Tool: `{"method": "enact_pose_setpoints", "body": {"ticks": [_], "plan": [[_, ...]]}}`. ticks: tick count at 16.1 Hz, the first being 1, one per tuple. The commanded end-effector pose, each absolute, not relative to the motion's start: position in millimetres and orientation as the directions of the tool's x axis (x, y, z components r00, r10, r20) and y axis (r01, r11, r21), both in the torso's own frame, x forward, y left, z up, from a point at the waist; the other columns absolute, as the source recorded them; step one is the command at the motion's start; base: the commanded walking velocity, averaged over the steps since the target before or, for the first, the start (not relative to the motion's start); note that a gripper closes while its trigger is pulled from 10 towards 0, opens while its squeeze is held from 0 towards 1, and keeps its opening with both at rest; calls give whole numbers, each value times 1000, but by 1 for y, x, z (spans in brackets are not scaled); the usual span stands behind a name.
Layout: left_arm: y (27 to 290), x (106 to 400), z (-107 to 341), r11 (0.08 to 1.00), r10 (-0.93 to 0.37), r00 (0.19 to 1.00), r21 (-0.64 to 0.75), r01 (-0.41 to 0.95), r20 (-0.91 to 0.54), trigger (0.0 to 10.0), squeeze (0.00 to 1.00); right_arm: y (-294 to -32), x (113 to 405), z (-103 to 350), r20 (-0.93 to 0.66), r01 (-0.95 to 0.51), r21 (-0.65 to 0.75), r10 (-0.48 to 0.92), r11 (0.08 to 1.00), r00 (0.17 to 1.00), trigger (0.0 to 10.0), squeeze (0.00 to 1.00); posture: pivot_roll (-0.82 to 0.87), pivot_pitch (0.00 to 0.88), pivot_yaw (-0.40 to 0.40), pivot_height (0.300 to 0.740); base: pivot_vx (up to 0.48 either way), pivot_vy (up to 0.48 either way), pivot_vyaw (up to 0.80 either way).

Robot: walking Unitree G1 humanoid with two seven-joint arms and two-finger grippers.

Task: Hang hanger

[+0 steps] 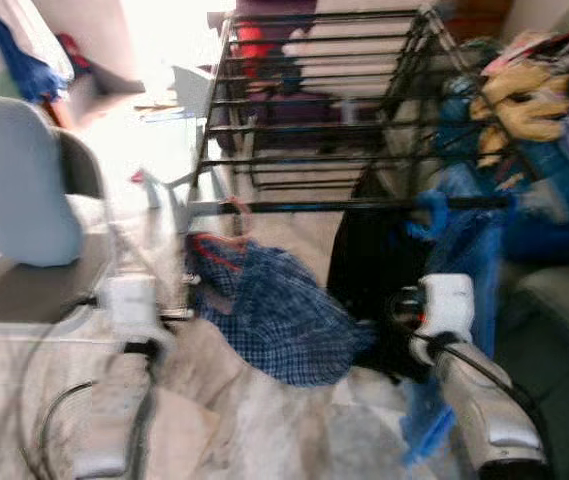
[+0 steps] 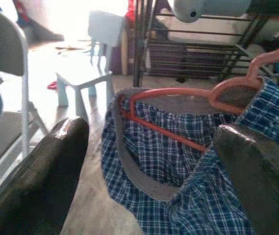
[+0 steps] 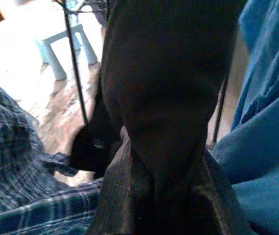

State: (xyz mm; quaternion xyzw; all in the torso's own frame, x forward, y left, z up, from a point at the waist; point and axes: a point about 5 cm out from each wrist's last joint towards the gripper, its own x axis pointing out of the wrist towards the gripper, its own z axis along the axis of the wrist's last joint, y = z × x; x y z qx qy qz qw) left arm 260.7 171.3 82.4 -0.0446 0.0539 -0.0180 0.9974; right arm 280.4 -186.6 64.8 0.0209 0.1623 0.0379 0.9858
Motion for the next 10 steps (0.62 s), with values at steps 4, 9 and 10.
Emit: {"method": "enact_pose_setpoints", "body": {"ticks": [4, 9, 10], "plan": [[176, 262, 85, 996, -41, 993, -82, 32, -108, 10000, 0, -185, 288, 75, -270, -78, 51, 89, 996, 959, 10000, 0, -101, 0, 32, 740, 0, 0, 0], [174, 263, 86, 995, -59, 992, -88, 49, -109, 10000, 0, -199, 302, 71, -337, -48, 43, 59, 998, 940, 10000, 0, -93, 0, 33, 740, 0, 0, 0], [174, 263, 86, 995, -61, 992, -89, 51, -108, 10000, 0, -200, 308, 73, -341, -48, 49, 62, 998, 938, 10000, 0, -93, 0, 33, 740, 0, 0, 0]]}}
